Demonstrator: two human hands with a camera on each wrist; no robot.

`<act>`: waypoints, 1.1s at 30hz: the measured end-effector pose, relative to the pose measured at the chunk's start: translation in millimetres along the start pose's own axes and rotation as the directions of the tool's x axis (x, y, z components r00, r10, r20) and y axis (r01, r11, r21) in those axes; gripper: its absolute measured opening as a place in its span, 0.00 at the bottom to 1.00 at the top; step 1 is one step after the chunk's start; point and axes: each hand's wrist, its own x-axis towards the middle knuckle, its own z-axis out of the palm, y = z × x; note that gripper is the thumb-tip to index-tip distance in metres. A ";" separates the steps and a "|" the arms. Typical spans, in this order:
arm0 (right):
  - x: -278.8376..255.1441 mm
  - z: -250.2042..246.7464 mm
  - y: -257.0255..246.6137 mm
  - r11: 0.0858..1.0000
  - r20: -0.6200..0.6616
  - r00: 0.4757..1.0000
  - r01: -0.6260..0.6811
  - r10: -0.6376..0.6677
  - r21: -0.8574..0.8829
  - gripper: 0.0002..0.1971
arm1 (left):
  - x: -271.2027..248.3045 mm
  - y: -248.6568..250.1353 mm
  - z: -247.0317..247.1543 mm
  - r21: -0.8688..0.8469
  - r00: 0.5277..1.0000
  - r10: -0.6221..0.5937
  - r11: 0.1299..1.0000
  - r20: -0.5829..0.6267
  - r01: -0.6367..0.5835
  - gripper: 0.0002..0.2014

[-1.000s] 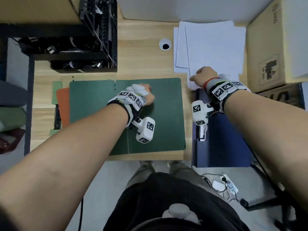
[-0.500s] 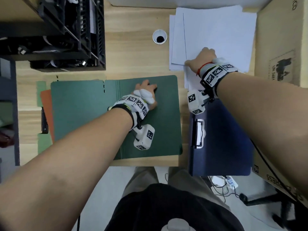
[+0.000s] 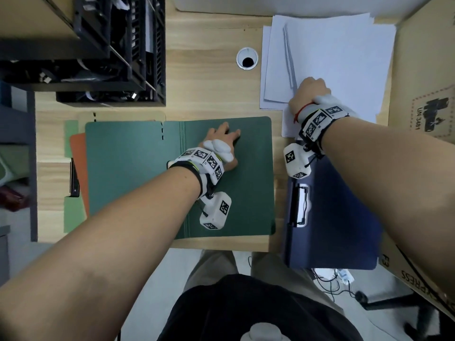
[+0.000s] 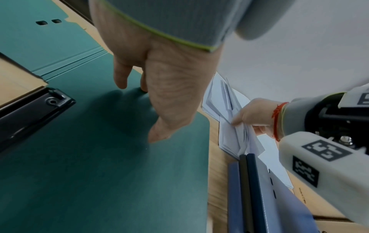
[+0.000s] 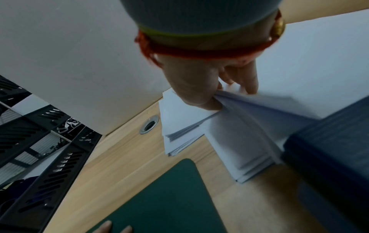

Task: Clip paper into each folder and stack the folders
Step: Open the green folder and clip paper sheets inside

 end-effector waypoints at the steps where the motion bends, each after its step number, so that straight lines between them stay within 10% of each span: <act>1: -2.7 -1.8 0.7 1.000 0.005 1.000 0.004 -0.004 -0.004 0.06 | 0.1 0.1 1.0 -0.005 1.000 0.000 1.000 0.000 0.000 0.42; 9: -15.5 -32.5 25.1 0.997 -0.083 0.995 -0.042 0.047 0.057 0.11 | -0.9 -1.1 -6.4 -0.024 1.000 0.012 1.000 0.009 -0.011 0.40; 17: -66.5 -88.4 32.5 0.975 -0.294 0.956 0.074 -0.009 0.209 0.15 | -23.6 4.4 -33.6 -0.388 0.992 -0.081 0.921 -0.100 0.037 0.37; 21: -111.8 -121.2 20.7 0.936 -0.405 0.911 0.210 -0.081 0.284 0.15 | -52.0 10.9 -58.1 -0.713 0.981 -0.111 0.700 -0.159 -0.036 0.40; 28: -186.3 -97.4 -28.7 0.839 -0.320 0.839 0.511 -0.439 0.188 0.10 | -114.8 19.6 -113.7 -0.988 0.989 0.001 0.052 -0.146 -0.145 0.44; 33: -222.0 -54.7 -59.3 0.788 -0.171 0.784 0.613 -0.597 0.063 0.06 | -123.7 13.4 -119.3 -0.987 0.960 -0.233 -0.009 -0.156 -0.163 0.28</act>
